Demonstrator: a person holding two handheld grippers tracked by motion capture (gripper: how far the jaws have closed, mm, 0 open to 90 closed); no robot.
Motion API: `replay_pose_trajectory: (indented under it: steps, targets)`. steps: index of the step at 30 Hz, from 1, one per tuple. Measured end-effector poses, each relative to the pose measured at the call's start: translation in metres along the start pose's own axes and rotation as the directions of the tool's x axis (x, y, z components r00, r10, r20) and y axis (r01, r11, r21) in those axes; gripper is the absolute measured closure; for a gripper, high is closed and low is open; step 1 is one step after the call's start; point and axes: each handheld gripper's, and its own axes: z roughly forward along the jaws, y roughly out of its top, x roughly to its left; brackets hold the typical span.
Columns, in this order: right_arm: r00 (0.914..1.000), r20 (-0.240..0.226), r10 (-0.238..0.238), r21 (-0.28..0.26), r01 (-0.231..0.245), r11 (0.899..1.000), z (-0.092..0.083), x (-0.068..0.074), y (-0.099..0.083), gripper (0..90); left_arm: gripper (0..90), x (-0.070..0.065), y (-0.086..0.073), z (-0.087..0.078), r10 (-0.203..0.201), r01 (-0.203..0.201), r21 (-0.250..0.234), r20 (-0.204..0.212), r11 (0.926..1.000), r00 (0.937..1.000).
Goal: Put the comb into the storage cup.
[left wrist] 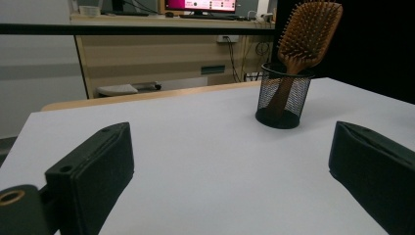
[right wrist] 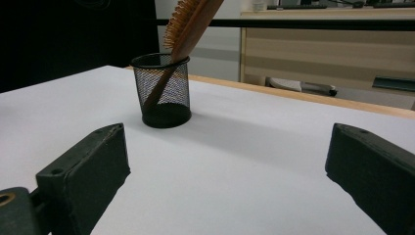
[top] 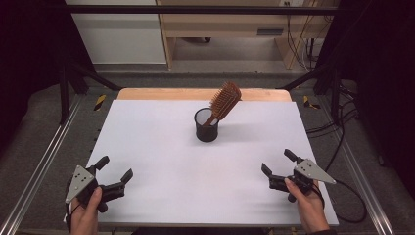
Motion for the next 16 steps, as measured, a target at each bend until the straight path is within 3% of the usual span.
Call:
replay_pose_trajectory:
  steps: [5, 16]
  targets:
    - [0.9999, -0.013, 0.008, -0.003, -0.008, 1.000, 0.007, 0.003, 0.000, 2.6, 3.2, -0.003, 0.000, 0.002, 0.016, -0.016, 0.005, 0.002, 0.9999, 0.9999]
    - [0.9996, -0.015, 0.022, -0.005, -0.022, 1.000, 0.017, 0.001, -0.001, 2.7, 3.2, -0.004, -0.001, 0.006, 0.007, -0.007, 0.013, 0.004, 0.9999, 1.0000]
